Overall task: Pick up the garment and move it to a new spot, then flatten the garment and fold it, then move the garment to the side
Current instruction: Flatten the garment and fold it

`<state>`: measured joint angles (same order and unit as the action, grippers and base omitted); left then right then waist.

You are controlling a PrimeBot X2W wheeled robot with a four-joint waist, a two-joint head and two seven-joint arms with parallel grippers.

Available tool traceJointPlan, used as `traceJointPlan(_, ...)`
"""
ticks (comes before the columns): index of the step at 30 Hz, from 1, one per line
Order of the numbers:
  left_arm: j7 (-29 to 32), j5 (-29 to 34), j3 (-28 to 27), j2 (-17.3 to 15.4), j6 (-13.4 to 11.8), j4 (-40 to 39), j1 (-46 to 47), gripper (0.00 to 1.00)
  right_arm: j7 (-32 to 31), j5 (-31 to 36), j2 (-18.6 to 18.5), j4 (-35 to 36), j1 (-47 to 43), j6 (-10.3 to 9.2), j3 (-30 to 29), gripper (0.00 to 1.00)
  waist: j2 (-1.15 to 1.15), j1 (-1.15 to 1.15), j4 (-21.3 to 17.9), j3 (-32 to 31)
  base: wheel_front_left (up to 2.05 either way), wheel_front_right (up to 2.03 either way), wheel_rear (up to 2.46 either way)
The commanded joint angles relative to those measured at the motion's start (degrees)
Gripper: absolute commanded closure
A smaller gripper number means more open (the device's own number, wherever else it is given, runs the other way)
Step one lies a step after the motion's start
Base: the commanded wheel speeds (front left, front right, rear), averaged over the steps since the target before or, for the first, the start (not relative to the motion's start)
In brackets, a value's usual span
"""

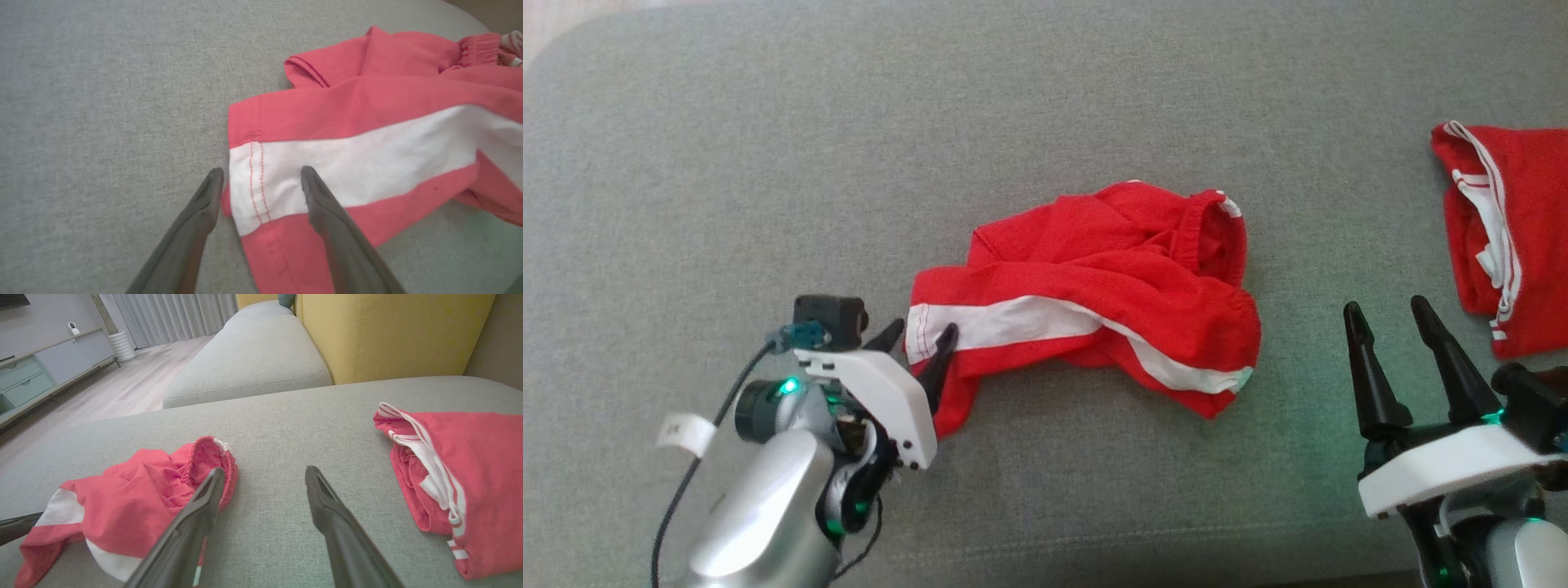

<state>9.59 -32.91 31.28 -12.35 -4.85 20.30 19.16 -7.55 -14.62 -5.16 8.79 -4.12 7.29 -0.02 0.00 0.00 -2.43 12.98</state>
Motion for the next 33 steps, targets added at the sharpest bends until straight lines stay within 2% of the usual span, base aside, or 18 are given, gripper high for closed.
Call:
traceJointPlan(1, -0.39, -0.13, -2.15, -0.83, 0.27, -1.15, 3.52, 0.0, 0.67, -0.27, -0.61, 1.79, 1.86, 0.2, 1.23, 0.0, 0.0, 0.0, -0.17, 0.21, 0.0, 0.0, 0.0)
traceJointPlan(11, -0.57, -0.25, -1.35, -0.82, 1.33, 1.59, 4.89, 0.01, 1.36, -0.54, -0.47, 0.86, 2.33, 0.2, 1.24, 0.0, 0.0, 0.0, -0.54, 0.41, 0.0, 0.0, 0.0)
traceJointPlan(12, -0.67, 0.04, -1.15, -0.97, 1.32, 1.64, 5.0, 0.42, 1.4, -0.54, -0.45, 0.82, 2.36, 0.2, 1.25, 0.0, 0.0, 0.0, -0.54, 0.45, 0.0, 0.0, 0.0)
traceJointPlan(13, -0.9, 0.0, -1.12, -0.96, 1.45, 1.59, 5.06, 0.68, 1.45, -0.53, -0.44, 0.79, 2.38, 0.2, 1.24, 0.0, 0.0, 0.0, -0.52, 0.46, 0.0, 0.0, 0.0)
traceJointPlan(15, -1.71, 0.95, -0.88, -1.4, 1.12, 1.3, 5.43, 1.0, 1.42, -0.53, -0.4, 0.72, 2.38, 0.2, 1.21, 0.0, 0.0, 0.0, -0.44, 0.45, 0.0, 0.0, 0.0)
traceJointPlan(21, -3.0, 2.21, -0.59, -2.12, 0.15, -0.87, 5.49, 1.0, 0.11, -0.58, -1.05, -0.18, 1.97, 0.2, 2.06, 0.0, 0.0, 0.0, -0.02, 0.2, 0.0, 0.0, 0.0)
traceJointPlan(27, -2.4, 2.22, -0.28, -2.76, -0.51, -3.11, 4.48, 1.0, -4.04, -3.34, -3.85, -4.03, 0.68, 0.2, 9.3, 0.0, 0.0, 0.0, 0.64, 0.19, 0.0, 0.0, 0.0)
traceJointPlan(33, -2.16, 2.06, -0.02, -2.92, -0.79, -4.49, 4.24, 1.0, -5.14, -6.4, -4.8, -7.48, 2.37, 0.2, 14.57, 0.0, 0.0, 0.0, 1.34, 0.67, 0.0, 0.0, 0.0)
